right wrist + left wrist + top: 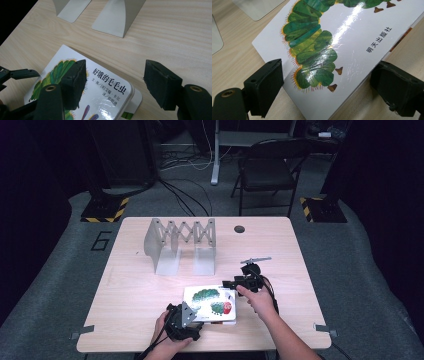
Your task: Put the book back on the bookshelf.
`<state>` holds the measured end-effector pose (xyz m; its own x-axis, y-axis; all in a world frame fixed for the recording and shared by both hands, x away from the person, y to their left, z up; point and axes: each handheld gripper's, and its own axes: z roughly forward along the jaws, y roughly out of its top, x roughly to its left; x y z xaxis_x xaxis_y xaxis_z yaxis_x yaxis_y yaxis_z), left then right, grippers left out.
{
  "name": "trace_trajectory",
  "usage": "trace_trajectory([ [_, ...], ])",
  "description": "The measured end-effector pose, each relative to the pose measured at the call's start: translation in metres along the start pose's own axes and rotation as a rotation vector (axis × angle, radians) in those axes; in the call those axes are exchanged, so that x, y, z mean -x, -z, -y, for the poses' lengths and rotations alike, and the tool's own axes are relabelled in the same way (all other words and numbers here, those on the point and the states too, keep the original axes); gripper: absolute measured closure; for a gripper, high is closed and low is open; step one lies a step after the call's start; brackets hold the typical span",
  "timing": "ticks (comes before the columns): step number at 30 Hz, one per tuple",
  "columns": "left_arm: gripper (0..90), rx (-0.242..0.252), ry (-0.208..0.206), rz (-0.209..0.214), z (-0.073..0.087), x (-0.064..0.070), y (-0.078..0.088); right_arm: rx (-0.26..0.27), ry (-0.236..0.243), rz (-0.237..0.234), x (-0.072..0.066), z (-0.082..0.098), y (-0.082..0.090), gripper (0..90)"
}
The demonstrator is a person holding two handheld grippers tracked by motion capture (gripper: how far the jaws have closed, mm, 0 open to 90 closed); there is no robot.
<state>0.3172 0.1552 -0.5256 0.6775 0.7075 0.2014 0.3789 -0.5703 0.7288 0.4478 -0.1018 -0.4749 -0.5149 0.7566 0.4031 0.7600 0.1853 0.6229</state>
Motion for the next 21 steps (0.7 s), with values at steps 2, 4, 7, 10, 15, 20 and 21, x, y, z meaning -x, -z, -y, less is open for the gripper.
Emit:
trace_trajectory([
  [2, 11.5, 0.007, 0.004, -0.011, 0.0, 0.0, -0.001, -0.015, -0.019, -0.004, 0.004, 0.002, -0.005, 34.3],
  [4, 11.5, 0.008, 0.004, -0.01, 0.0, 0.0, -0.001, -0.03, -0.022, -0.006, 0.004, 0.004, -0.007, 34.3],
  [7, 11.5, 0.007, 0.001, -0.011, 0.0, 0.0, -0.001, -0.044, -0.022, -0.01, 0.004, 0.007, -0.011, 34.4],
  [10, 11.5, 0.01, 0.004, -0.012, 0.0, 0.0, -0.001, -0.031, -0.01, -0.018, 0.004, 0.007, -0.013, 34.5],
  [15, 11.5, 0.006, 0.0, -0.002, 0.0, 0.0, -0.001, -0.03, -0.009, -0.03, 0.003, 0.008, -0.015, 34.5],
  [20, 11.5, 0.013, 0.001, 0.001, 0.001, -0.001, -0.001, -0.059, -0.019, -0.04, 0.001, 0.009, -0.018, 33.2],
  [21, 11.5, 0.013, 0.001, 0.001, 0.001, -0.001, -0.001, -0.063, -0.019, -0.041, 0.001, 0.009, -0.019, 33.0],
])
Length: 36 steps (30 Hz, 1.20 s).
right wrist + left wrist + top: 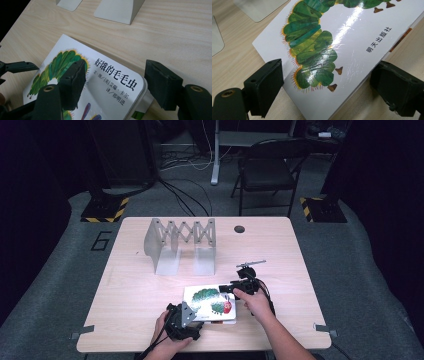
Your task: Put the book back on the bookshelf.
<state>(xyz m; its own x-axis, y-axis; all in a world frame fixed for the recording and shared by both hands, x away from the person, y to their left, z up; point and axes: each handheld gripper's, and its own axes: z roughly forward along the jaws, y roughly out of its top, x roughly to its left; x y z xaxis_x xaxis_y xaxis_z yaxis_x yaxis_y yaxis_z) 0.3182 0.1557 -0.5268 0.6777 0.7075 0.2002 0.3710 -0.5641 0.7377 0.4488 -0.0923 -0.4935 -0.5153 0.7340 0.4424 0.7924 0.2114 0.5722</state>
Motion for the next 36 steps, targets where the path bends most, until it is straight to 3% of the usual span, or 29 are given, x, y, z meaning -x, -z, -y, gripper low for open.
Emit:
trace_trajectory([
  [18, 11.5, 0.008, 0.004, -0.003, 0.0006, 0.0001, -0.0007, -0.04, 0.022, -0.035, -0.0014, 0.0018, -0.0088, 28.4],
  [32, 11.3, 0.011, 0.001, -0.001, 0.0013, -0.0005, -0.0004, -0.014, 0.036, -0.022, -0.0042, 0.0029, -0.0082, 29.8],
  [36, 11.3, 0.011, -0.001, -0.002, 0.0014, -0.0006, -0.0003, -0.021, 0.021, -0.029, -0.0032, 0.0032, -0.008, 29.9],
])
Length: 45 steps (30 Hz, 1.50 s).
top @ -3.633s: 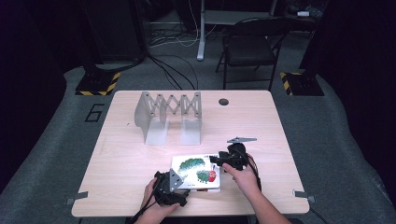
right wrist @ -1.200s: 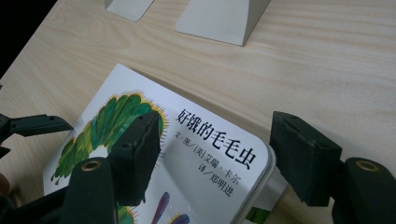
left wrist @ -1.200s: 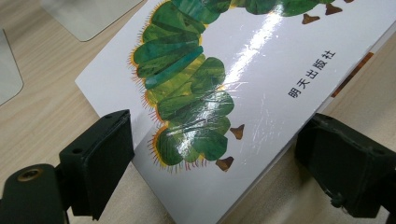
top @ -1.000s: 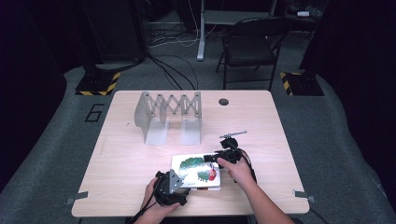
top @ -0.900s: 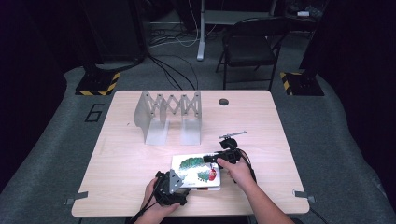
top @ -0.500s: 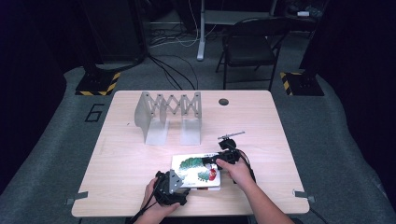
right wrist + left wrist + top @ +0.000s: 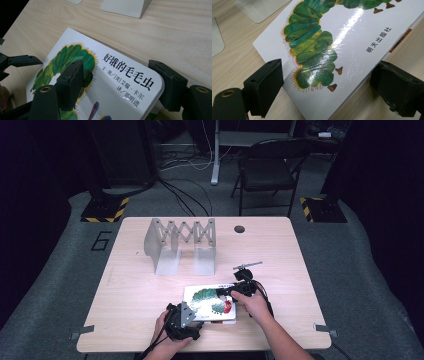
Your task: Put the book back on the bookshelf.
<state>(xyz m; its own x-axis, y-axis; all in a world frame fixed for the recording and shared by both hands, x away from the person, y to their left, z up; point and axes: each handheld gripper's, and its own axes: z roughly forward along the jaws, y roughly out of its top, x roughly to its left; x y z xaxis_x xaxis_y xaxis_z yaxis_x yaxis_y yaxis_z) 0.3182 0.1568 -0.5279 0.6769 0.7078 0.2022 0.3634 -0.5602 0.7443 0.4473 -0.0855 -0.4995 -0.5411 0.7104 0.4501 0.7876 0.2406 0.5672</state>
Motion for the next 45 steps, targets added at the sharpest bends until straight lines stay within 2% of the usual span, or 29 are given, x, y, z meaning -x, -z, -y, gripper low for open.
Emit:
trace_trajectory([
  [7, 11.2, 0.002, 0.002, 0.002, 0.0, 0.0, 0.0, -0.001, -0.026, -0.009, 0.001, 0.0, 0.001, 31.2],
  [11, 11.2, 0.003, 0.0, 0.002, 0.0, 0.0, 0.0, -0.003, -0.019, -0.004, 0.002, 0.001, 0.0, 31.4],
  [17, 10.7, 0.008, -0.012, -0.015, 0.0, 0.001, 0.0, -0.024, -0.058, -0.027, 0.008, 0.002, -0.003, 31.2],
  [31, 10.7, 0.007, -0.013, -0.009, 0.0, 0.001, 0.0, -0.024, -0.055, -0.034, 0.01, 0.002, -0.003, 32.3],
  [34, 10.9, 0.006, -0.012, -0.01, 0.0, 0.001, 0.0, -0.024, -0.086, -0.049, 0.013, 0.002, -0.002, 35.6],
  [39, 11.1, -0.005, -0.015, -0.015, -0.001, 0.002, 0.001, -0.016, -0.079, -0.045, 0.013, 0.003, -0.002, 35.7],
  [45, 12.5, -0.023, -0.018, 0.013, -0.003, 0.001, 0.002, -0.02, -0.078, -0.036, 0.012, 0.003, -0.002, 35.9],
])
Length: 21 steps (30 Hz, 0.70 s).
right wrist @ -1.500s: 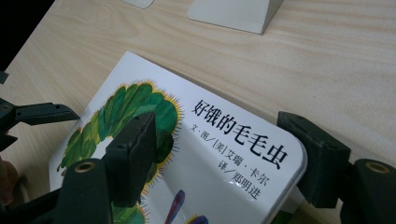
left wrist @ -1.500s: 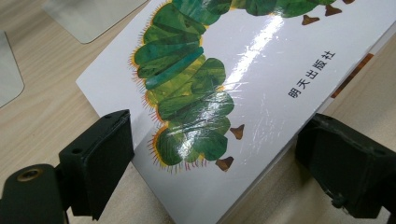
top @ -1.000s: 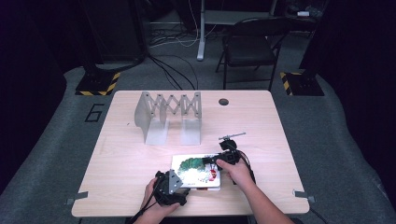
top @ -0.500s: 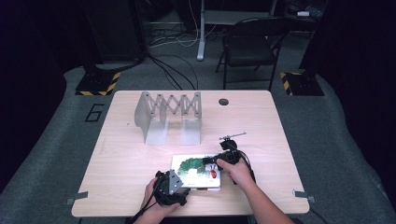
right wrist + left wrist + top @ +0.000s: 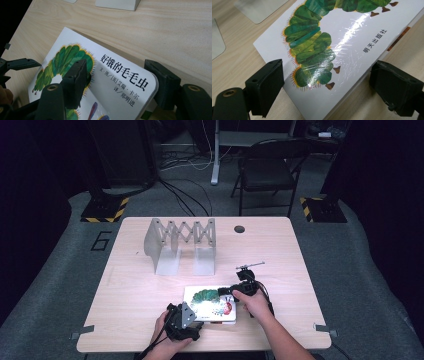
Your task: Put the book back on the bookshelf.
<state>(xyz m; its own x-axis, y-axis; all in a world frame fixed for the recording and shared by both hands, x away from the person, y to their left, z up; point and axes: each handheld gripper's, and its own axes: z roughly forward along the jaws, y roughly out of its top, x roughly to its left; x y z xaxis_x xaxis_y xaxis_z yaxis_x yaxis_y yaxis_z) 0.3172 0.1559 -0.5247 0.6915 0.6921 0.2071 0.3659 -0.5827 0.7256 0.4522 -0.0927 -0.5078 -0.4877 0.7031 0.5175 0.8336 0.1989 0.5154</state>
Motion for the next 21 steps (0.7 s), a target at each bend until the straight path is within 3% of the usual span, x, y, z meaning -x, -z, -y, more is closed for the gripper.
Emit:
trace_trajectory([
  [8, 15.0, -0.016, -0.013, 0.001, -0.002, 0.001, 0.001, 0.0, 0.003, 0.001, 0.0, 0.0, 0.0, 35.9],
  [11, 16.7, -0.029, 0.004, 0.024, -0.002, -0.002, 0.005, 0.005, 0.003, 0.003, 0.0, 0.001, 0.0, 36.9],
  [13, 16.7, -0.038, 0.038, 0.039, -0.001, -0.008, 0.008, 0.008, 0.008, 0.004, 0.001, 0.001, 0.0, 36.9],
  [21, 18.0, -0.046, 0.051, 0.037, -0.001, -0.012, 0.013, 0.009, 0.012, 0.004, 0.001, 0.001, 0.0, 36.9],
])
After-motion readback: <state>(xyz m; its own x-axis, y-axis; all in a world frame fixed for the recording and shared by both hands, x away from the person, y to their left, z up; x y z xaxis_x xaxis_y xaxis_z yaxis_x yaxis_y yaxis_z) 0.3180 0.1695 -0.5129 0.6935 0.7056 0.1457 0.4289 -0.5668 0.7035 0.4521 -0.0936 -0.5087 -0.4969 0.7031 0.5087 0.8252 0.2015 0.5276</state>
